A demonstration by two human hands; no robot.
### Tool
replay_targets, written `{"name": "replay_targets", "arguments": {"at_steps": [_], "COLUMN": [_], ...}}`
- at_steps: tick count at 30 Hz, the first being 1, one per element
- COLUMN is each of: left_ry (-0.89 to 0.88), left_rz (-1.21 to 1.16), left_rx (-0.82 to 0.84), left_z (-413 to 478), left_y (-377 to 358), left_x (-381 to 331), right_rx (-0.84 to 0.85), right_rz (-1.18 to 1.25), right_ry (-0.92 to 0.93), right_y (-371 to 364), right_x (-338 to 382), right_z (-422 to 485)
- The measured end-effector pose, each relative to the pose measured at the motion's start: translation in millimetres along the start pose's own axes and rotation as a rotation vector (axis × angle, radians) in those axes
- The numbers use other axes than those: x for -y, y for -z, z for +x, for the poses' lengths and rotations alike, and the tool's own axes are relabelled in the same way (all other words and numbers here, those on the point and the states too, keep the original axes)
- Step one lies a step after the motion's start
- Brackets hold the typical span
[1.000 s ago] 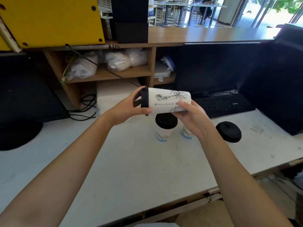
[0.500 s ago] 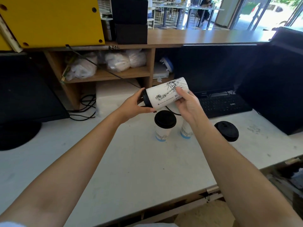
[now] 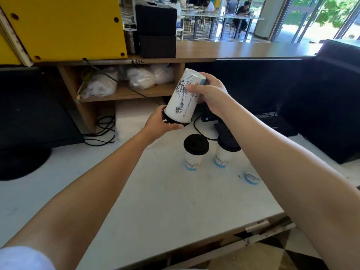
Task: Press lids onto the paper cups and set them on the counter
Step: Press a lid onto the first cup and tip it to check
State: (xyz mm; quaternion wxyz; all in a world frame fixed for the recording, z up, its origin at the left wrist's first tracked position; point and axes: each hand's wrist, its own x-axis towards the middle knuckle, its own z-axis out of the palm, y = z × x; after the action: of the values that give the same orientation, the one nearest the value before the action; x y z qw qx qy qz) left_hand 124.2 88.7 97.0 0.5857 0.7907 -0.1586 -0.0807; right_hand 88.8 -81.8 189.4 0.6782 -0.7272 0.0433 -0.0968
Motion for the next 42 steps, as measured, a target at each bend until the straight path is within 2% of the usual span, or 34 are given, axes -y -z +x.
{"name": "replay_targets", "arguments": {"at_steps": [4, 13, 26, 28, 34, 36, 38, 42], "left_ry": [-0.021, -0.006, 0.046, 0.090, 0.323, 0.314, 0.282, 0.300], "left_rz": [0.044, -0.051, -0.096, -0.269, -1.300, -1.576, -1.675, -1.549], "left_rx": [-0.033, -0.039, 0.001, 0.010, 0.047, 0.011, -0.058, -0.070], "left_z": [2, 11, 28, 19, -21, -25, -22, -15], "left_y": [2, 1, 14, 16, -15, -18, -13, 1], "left_x": [5, 11, 6, 12, 30, 32, 32, 27], "right_rx": [0.031, 0.079, 0.108, 0.084, 0.069, 0.093, 0.114, 0.162], "right_rz": [-0.185, -0.443, -0.545, -0.503, -0.268, -0.241, -0.222, -0.175], "right_ry": [0.032, 0.107, 0.124, 0.118, 0.033, 0.012, -0.022, -0.051], "right_y": [-20, -45, -52, -53, -58, -60, -60, -51], "right_x": [12, 20, 43, 36, 5, -3, -10, -19], "right_z": [7, 25, 35, 34, 24, 21, 19, 17]}}
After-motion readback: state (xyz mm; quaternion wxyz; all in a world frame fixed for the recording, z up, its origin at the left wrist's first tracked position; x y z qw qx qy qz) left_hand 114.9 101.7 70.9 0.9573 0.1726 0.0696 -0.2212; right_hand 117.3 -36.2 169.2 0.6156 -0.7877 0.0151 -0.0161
